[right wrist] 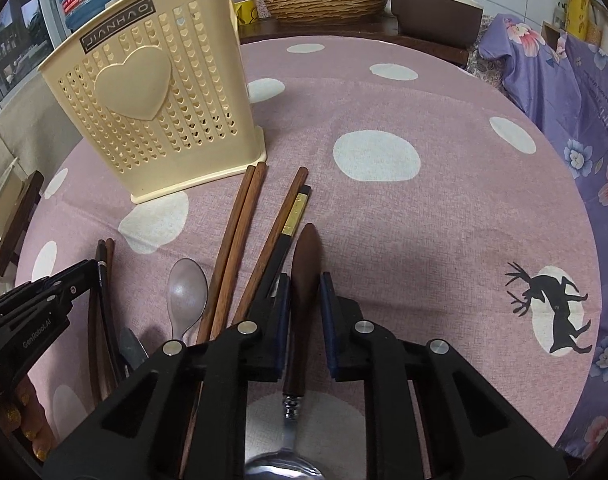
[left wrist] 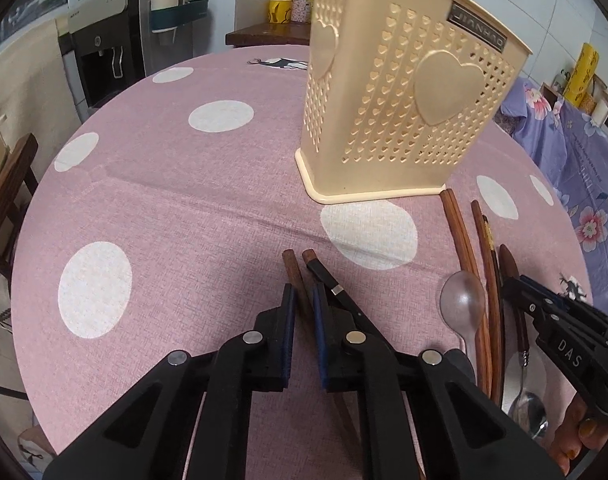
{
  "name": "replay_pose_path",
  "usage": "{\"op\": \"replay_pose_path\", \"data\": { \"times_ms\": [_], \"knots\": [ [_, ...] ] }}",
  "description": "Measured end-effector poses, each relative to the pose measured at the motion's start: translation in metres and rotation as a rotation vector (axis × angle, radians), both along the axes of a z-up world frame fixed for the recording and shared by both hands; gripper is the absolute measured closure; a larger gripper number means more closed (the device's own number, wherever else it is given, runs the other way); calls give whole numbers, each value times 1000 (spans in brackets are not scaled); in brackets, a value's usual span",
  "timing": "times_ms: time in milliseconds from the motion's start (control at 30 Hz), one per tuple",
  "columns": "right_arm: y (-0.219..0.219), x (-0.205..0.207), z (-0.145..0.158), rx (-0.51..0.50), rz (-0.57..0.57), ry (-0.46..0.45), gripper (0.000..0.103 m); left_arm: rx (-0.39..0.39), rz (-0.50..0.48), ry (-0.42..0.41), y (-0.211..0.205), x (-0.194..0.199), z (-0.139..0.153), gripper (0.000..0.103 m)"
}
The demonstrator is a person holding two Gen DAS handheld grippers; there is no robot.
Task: Organize utensils
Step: 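Grasp and lift the brown chopstick with the left gripper while the right grasps the wooden-handled spoon, then carry the chopstick with the left gripper into the cream holder while the right lowers the spoon in, both opening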
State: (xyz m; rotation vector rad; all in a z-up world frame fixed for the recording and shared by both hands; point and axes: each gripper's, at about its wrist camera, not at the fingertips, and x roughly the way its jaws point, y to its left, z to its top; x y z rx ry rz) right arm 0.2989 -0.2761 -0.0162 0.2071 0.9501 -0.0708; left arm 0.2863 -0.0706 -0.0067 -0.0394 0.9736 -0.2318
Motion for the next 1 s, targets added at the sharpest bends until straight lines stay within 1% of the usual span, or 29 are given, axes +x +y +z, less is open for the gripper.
{"op": "replay_pose_path", "data": {
  "times_ms": [133, 267, 467, 600, 733, 867, 1000],
  "knots": [
    [-6, -4, 3, 57, 1, -25, 88, -50, 8, 7, 7, 3, 0, 95],
    [-11, -10, 15, 92, 3, -79, 88, -86, 15, -29, 13, 1, 11, 95],
    [-11, -28, 47, 94, 28, -204, 88, -131, 24, -150, 25, -9, 51, 96],
    [-15, -40, 68, 113, 49, -269, 88, -155, 27, -238, 34, -23, 80, 96],
    [-18, -57, 86, 111, 64, -333, 88, -191, 33, -324, 47, -37, 107, 96],
    [-17, -69, 99, 89, 79, -372, 88, -206, 51, -408, 57, -51, 125, 96],
    [-16, -74, 103, 85, 78, -386, 88, -213, 53, -438, 59, -55, 131, 96]
  ]
}}
